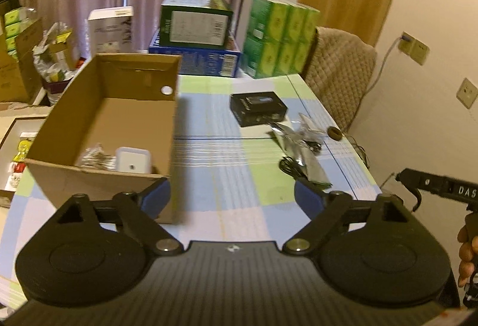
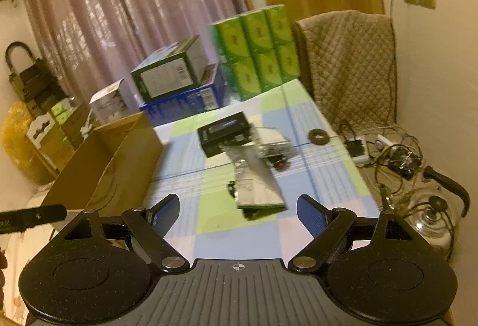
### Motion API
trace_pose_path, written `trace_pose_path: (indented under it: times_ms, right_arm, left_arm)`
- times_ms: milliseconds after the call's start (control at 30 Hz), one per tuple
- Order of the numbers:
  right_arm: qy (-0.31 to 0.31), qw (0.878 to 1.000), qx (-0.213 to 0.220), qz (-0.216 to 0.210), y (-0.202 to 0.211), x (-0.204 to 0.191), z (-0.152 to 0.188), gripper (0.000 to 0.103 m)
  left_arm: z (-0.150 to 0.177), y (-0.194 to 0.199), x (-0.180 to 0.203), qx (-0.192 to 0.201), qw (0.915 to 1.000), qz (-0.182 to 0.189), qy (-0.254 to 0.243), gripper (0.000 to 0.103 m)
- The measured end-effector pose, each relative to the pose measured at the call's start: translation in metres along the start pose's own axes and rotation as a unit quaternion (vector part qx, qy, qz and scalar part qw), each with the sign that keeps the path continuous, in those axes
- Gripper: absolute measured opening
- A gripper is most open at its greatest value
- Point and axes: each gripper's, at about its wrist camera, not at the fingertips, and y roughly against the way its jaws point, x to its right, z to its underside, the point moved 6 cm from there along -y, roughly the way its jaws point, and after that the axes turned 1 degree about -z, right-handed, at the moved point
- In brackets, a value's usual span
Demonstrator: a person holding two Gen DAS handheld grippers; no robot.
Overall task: Organize objects
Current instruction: 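Move both tools back toward the remaining items on the table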
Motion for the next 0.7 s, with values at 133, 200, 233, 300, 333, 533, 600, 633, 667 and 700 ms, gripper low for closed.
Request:
trace_pose_path:
  times_ms: [133,200,233,300,333,533,600,633,667,700]
  right_arm:
    - [-0.012,1.0,0.003,0.008,0.006,0.017,-0.002,0.083]
    - [-0.015,1.0,0.004,0.01,0.008,0.023,-0.004,0.083]
    - [-0.016,1.0,0.004,0.012,0.009,0.025,-0.004,0.083]
    - [-0.019,1.0,0.006,0.013,0.011,0.03,-0.005,0.083]
    - [-0.02,1.0,0.007,0.015,0.012,0.032,-0.006,0.083]
    - [-0.024,0.999,0.013,0.025,0.019,0.042,-0.01,0.083]
    - [-0.022,0.999,0.012,0.028,0.022,0.044,-0.011,0.083]
    - [-0.019,0.999,0.011,0.029,0.023,0.045,-0.011,0.083]
    - [-0.017,0.999,0.01,0.03,0.024,0.046,-0.012,0.083]
    - [-0.016,0.999,0.009,0.032,0.025,0.047,-0.012,0.083]
  left_arm:
    - [0.002,-0.008,0.018,-0.004,0.9999,0.005,-0.013,0.097]
    - [0.003,-0.01,0.023,-0.006,0.9998,0.006,-0.018,0.099]
    - [0.004,-0.012,0.026,-0.008,0.9998,0.007,-0.02,0.1]
    - [0.004,-0.014,0.031,-0.009,0.9997,0.009,-0.023,0.102]
    - [0.005,-0.016,0.034,-0.011,0.9996,0.01,-0.025,0.102]
    - [0.006,-0.02,0.045,-0.014,0.9993,0.018,-0.031,0.102]
    - [0.006,-0.02,0.047,-0.014,0.9992,0.02,-0.032,0.102]
    - [0.006,-0.02,0.049,-0.015,0.9991,0.02,-0.033,0.102]
    - [0.006,-0.02,0.05,-0.014,0.9991,0.021,-0.034,0.102]
    - [0.007,-0.019,0.052,-0.013,0.9991,0.022,-0.034,0.102]
